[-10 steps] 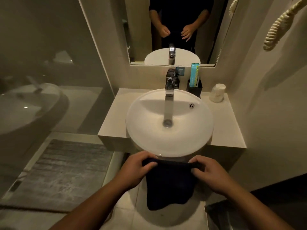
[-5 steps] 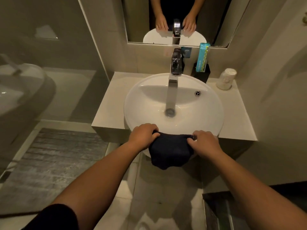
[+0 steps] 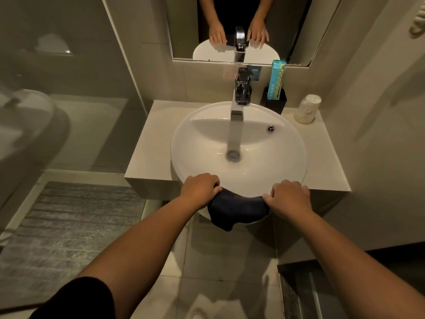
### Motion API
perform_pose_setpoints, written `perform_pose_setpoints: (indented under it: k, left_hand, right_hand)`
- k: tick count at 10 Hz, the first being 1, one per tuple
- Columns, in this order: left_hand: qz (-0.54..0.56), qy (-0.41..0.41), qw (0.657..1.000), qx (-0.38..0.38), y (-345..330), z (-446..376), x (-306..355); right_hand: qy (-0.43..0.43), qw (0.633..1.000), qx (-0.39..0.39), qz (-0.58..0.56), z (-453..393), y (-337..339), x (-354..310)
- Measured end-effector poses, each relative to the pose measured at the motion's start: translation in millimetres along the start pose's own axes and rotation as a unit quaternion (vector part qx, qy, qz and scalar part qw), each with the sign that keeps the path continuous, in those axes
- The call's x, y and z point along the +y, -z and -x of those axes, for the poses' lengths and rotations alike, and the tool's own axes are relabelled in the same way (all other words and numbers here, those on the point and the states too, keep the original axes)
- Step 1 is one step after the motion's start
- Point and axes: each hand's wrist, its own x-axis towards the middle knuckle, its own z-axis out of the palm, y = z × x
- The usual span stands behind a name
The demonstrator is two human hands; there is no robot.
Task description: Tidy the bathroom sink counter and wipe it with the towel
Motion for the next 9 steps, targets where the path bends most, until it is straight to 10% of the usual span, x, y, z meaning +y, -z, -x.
perform_pose_setpoints:
  k: [4,9]
  left_hand:
    - [-0.043,-0.204,0.975,0.078,-10.4,41.4,5.5]
    - [-0.048,-0.095,0.989,-0.105,25.0,45.2,29.6]
  right_hand:
    - [0.207,0.973,0.024,-0.101,33.7,-12.0,-4.2]
    - [0.222,0.969,-0.106,0.011,31.7,30.4,-19.3]
